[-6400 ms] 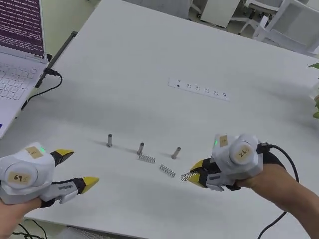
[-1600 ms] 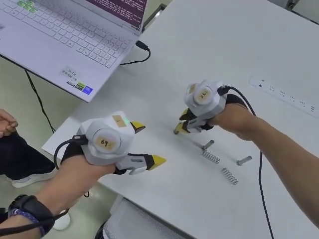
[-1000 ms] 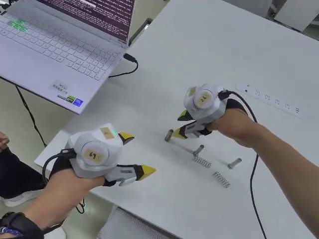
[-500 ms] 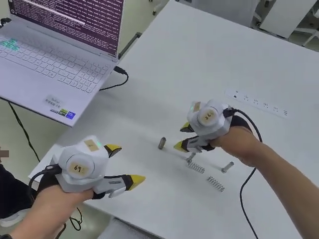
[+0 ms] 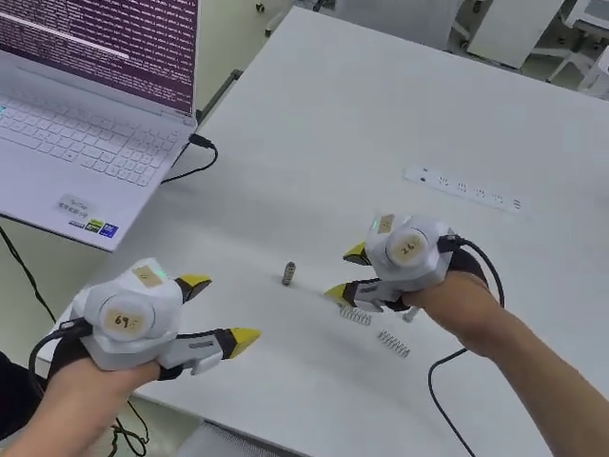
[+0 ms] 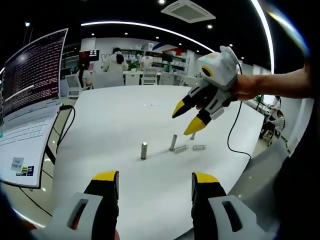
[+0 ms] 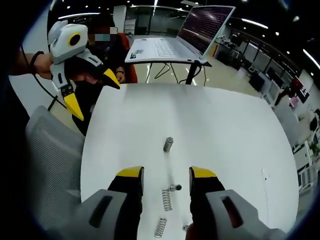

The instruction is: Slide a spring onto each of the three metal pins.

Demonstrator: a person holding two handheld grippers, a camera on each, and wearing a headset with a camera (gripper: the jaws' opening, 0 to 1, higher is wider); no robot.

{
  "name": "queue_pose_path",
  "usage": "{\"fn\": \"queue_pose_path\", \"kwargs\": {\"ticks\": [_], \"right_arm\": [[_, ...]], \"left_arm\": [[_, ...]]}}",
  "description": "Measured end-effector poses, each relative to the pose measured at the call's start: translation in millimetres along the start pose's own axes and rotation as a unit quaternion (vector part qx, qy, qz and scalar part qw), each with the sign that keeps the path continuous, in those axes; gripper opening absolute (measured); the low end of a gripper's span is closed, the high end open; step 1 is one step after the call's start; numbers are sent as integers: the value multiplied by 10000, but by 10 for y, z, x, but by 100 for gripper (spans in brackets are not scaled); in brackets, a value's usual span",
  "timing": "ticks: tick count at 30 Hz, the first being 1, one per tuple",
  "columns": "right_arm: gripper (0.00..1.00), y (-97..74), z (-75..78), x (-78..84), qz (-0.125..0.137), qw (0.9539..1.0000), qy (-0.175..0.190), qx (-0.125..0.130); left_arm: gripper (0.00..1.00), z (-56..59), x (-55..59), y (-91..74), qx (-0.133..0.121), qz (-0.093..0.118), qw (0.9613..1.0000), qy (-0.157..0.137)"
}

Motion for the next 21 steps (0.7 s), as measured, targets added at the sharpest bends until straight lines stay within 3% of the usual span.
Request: {"fn": "queue_pose_path", "kwargs": {"ticks": [11, 21], "right_arm": [[40, -312, -36, 343, 164, 9968, 652, 421], [45, -577, -133, 686, 286, 9887, 1320, 649]], "left_arm": [[54, 55, -91, 81, 59, -31, 9999, 138], [54, 84, -191, 156, 113, -33, 9996, 246]]}}
Point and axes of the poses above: the centre of the closed fingertips' face, and the gripper's own axes: y roughly forward along the fingers, z roughly to its right, x roughly out of its underside, the point moved 8 cm from there along -y, roughly backward along the fingers, and after that the axes turned 8 degrees about x, right-handed, at the moved point
